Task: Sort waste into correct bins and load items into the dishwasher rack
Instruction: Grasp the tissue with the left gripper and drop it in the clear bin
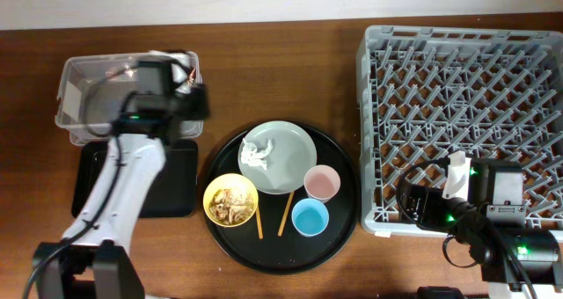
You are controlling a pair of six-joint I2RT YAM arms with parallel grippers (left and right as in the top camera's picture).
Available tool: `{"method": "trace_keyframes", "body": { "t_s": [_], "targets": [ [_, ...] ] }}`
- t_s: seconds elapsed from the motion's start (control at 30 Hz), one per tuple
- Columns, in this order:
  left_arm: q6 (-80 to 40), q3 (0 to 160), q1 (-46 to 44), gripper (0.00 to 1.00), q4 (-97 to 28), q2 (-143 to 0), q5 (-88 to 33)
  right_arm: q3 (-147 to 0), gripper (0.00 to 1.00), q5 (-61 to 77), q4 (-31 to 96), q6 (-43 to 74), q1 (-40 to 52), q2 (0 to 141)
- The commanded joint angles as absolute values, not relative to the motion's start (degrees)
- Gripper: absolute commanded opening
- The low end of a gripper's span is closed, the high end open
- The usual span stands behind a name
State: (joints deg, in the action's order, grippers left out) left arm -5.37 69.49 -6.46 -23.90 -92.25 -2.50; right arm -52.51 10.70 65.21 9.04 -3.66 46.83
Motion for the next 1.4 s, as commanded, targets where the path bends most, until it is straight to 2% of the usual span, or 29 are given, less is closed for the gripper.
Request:
{"method": "trace_keyframes", "body": {
  "t_s": [0.0,0.13,0.3,0.37,0.5,0.57,0.67,0.8,1.03,1.07,1.13,1.17,1.3,1.37],
  "targets": [
    [-5.08,69.41,-15.16,0.63,-33.76,-93.58,-6.24,-53.47,0.98,11.40,65.23,9.30,-3.40,46.68],
    [-5.08,69.41,-22.81,0.64,-38.28,-101.51,-3.22,-53.47,0.98,11.40,65.65,9.30,-3.40,46.68],
    [-5.08,69.41,-24.64,0.62,-38.59,-105.86,3.51,-53.47,0.98,11.40,66.04,9.30,-3.40,46.68],
    [-5.10,69.41,-24.67,0.51,-38.70,-105.86,3.86,-53.47,0.98,11.40,66.04,9.30,-3.40,46.68],
    [-5.10,69.41,-24.67,0.13,-38.61,-105.86,2.37,-53.47,0.98,11.40,66.08,9.30,-3.40,46.68],
    [-5.08,69.43,-24.67,0.00,-38.63,-105.84,2.39,-53.47,0.98,11.40,66.13,9.30,-3.40,46.68],
    [-5.10,71.44,-23.73,0.00,-39.75,-104.01,2.37,-53.47,0.98,11.40,66.46,9.30,-3.40,46.68],
    [-5.06,78.28,-16.03,0.00,-39.77,-94.21,3.05,-53.47,0.98,11.40,66.48,9.30,-3.40,46.68],
    [-5.08,79.15,0.73,0.02,-26.83,-93.51,3.05,-53.47,0.98,11.40,66.43,9.30,-3.40,46.68],
    [-5.08,79.15,1.78,0.21,-26.04,-94.61,3.03,-53.47,0.98,11.40,66.46,9.30,-3.40,46.68],
    [-5.08,79.15,2.04,0.49,-26.74,-95.46,2.81,-53.47,0.98,11.40,66.48,9.30,-3.40,46.68],
    [-5.08,79.18,1.89,0.54,-27.68,-95.46,2.81,-53.47,0.98,11.40,66.48,9.30,-3.40,46.68],
    [-5.10,79.18,-0.64,0.56,-35.77,-93.03,2.61,-53.47,0.98,11.40,66.48,9.30,-3.40,46.68],
    [-5.15,79.18,-3.29,0.60,-41.41,-92.42,2.50,-53.47,0.98,11.40,66.48,9.30,-3.40,46.68]
  ]
}}
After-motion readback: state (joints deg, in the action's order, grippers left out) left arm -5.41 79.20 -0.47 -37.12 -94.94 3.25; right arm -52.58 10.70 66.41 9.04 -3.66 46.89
